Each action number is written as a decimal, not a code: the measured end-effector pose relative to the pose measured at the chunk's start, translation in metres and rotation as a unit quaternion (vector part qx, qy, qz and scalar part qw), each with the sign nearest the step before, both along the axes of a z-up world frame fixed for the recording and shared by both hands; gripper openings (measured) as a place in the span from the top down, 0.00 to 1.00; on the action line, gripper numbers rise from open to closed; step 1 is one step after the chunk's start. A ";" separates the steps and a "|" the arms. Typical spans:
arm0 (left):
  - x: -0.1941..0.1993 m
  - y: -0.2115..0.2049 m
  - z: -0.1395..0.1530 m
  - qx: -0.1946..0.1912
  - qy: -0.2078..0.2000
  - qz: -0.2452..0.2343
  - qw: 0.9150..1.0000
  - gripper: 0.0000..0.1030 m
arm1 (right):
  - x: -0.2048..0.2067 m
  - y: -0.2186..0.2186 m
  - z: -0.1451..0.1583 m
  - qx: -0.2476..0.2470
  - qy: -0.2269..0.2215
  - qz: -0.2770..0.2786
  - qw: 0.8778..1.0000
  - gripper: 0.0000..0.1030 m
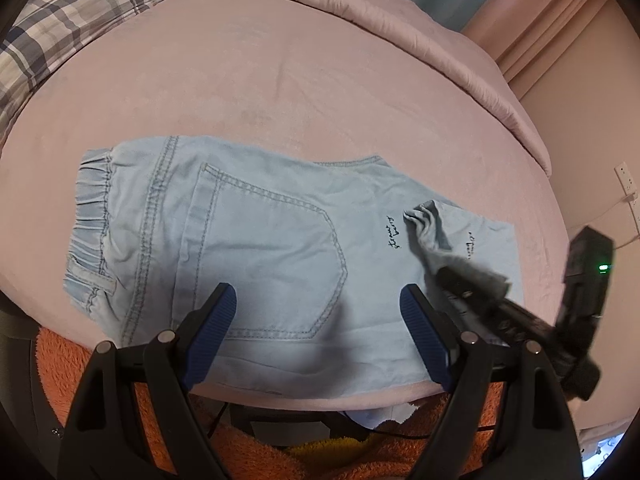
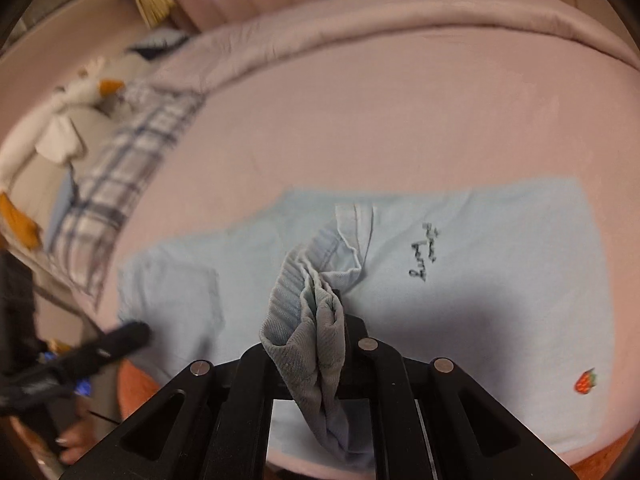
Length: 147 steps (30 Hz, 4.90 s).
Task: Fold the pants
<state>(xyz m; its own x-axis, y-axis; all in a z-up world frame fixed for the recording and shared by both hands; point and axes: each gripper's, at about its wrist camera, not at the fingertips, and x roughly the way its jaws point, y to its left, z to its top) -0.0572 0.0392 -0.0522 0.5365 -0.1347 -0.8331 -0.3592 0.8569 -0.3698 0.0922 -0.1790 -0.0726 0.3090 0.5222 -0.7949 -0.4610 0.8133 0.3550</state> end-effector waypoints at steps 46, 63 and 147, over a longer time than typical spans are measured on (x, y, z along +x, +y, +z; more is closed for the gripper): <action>0.095 -0.061 -0.043 -0.116 0.011 -0.120 0.986 0.91 | 0.000 -0.155 0.001 -0.037 0.008 -0.209 0.977 0.67; 0.103 -0.059 -0.066 -0.114 0.050 -0.107 0.986 0.83 | 0.055 -0.104 -0.028 -0.114 -0.014 -0.143 0.983 0.87; -0.063 0.097 -0.044 -0.030 0.028 0.227 0.973 0.02 | 0.018 -0.050 0.005 -0.050 -0.027 -0.083 0.995 0.20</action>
